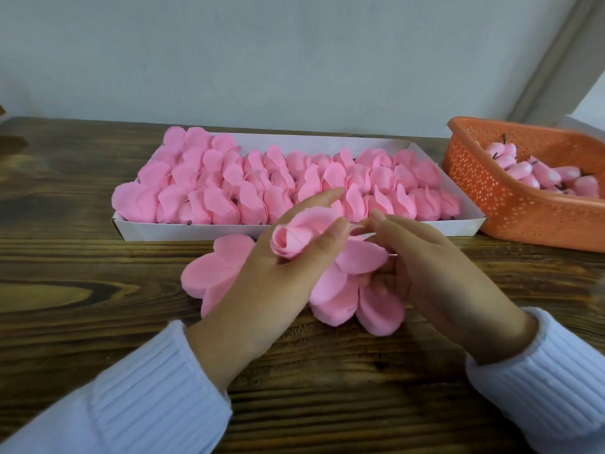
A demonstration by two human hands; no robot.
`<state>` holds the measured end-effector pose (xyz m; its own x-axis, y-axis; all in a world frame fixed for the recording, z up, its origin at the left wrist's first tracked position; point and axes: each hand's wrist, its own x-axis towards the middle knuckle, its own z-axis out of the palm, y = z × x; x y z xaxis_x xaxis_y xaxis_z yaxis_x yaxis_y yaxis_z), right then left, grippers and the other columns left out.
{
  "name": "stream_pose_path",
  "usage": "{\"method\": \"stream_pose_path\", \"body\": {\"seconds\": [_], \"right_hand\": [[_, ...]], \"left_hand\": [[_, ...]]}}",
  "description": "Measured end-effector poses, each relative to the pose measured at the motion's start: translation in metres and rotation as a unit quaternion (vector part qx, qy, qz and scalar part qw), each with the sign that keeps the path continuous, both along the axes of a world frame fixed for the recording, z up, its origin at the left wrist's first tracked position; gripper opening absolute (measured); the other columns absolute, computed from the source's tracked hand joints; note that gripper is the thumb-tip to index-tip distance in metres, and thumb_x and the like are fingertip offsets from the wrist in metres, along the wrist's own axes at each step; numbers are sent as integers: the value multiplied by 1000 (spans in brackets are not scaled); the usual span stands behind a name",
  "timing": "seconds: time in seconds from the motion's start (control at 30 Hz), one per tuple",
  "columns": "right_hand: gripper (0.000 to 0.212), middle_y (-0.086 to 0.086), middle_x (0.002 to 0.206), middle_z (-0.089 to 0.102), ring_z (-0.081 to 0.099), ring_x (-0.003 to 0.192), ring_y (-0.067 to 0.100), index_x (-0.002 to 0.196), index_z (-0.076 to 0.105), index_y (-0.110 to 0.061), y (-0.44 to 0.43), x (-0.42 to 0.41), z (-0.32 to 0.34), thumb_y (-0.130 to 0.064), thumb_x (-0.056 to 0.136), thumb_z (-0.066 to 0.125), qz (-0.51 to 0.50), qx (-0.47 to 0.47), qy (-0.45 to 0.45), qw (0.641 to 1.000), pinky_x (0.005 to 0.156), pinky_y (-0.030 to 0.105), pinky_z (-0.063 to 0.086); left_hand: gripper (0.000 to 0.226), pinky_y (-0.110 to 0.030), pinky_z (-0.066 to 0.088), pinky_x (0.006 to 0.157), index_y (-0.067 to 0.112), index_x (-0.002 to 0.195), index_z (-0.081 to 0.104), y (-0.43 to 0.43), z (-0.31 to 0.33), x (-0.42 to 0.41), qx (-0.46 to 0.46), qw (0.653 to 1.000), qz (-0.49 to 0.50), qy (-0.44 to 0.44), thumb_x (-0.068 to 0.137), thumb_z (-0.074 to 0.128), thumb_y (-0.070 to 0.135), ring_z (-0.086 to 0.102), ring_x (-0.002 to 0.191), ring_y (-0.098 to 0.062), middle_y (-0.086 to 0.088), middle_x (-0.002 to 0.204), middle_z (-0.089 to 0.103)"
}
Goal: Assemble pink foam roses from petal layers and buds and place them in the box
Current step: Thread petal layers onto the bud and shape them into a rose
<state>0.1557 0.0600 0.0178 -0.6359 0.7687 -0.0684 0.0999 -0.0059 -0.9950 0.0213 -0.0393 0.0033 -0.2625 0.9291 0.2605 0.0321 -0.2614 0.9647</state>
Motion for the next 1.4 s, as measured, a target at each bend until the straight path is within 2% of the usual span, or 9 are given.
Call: {"method": "stream_pose_path", "body": {"seconds": [0.2, 0.27, 0.33, 0.4, 0.43, 0.5, 0.67, 1.23, 1.4], "right_hand": [[37, 8, 65, 63, 56, 57, 13, 69, 73, -18, -4, -1, 1, -49, 77, 55, 13, 20, 19, 1000, 52, 27, 39], [34, 3, 56, 53, 45, 47, 10, 69, 72, -19, -5, 0, 0, -43, 88, 56, 2, 65, 1, 998, 45, 20, 34], [28, -2, 54, 46, 36, 41, 4, 74, 70, -15, -7, 1, 0, -29, 94, 56, 2, 90, -2, 996, 39, 15, 29], [19, -2, 58, 50, 38, 42, 2, 76, 69, -13, -6, 3, 0, -14, 92, 59, -1, 101, 0, 995, 40, 13, 30], [16, -3, 59, 52, 39, 43, 1, 76, 69, -13, -5, 4, 0, -9, 89, 59, -2, 107, 1, 994, 41, 13, 31], [13, -6, 58, 52, 39, 43, 0, 75, 67, -10, -3, 5, 1, -3, 85, 61, 2, 119, 7, 993, 43, 12, 32], [9, -8, 58, 57, 42, 45, -2, 79, 63, -4, -2, 5, 1, 2, 86, 62, 21, 124, 38, 991, 46, 11, 34], [9, 24, 64, 55, 45, 51, 38, 79, 60, -19, -8, 4, -5, -17, 85, 65, 8, 342, 57, 938, 43, 46, 35], [5, -5, 69, 65, 48, 48, 27, 81, 64, -17, -10, 3, -4, -18, 85, 65, -10, 376, 54, 925, 44, 39, 40]], "left_hand": [[36, -14, 46, 68, 49, 118, 53, -1, -1, 1, 25, 999, -28, 23, 82, 58, 47, 59, 96, 16, 28, 114, 65], [34, -33, 30, 58, 49, 117, 57, -1, 0, 2, 26, 999, -31, 28, 84, 60, 43, 30, 66, 16, 5, 121, 50], [38, -24, 25, 94, 51, 120, 57, 0, -1, 1, 16, 998, -38, 36, 82, 59, 46, 33, 103, -11, 26, 108, 64], [41, -32, 55, 78, 53, 122, 54, -1, 0, 1, 11, 998, -48, 43, 81, 56, 49, 62, 99, 11, 16, 97, 68], [41, -52, 39, 63, 55, 122, 53, -1, 0, 1, 9, 998, -45, 46, 81, 55, 50, 18, 92, 4, 10, 82, 64], [43, -59, 32, 61, 56, 123, 51, -1, 0, 1, 4, 998, -36, 44, 80, 54, 54, 31, 102, -8, 9, 94, 69], [55, -46, 28, 115, 52, 131, 47, 2, -2, 1, -6, 1000, -15, -23, 76, 57, 56, 46, 132, -9, 16, 136, 55], [40, -44, 42, 105, 34, 99, 74, 5, -4, 0, -71, 992, -17, -104, 77, 56, 63, 63, 113, -16, 0, 113, 71], [47, -43, 43, 104, 24, 105, 73, 6, -4, -1, -89, 991, -14, -97, 80, 53, 59, 64, 112, -15, -1, 112, 72]]}}
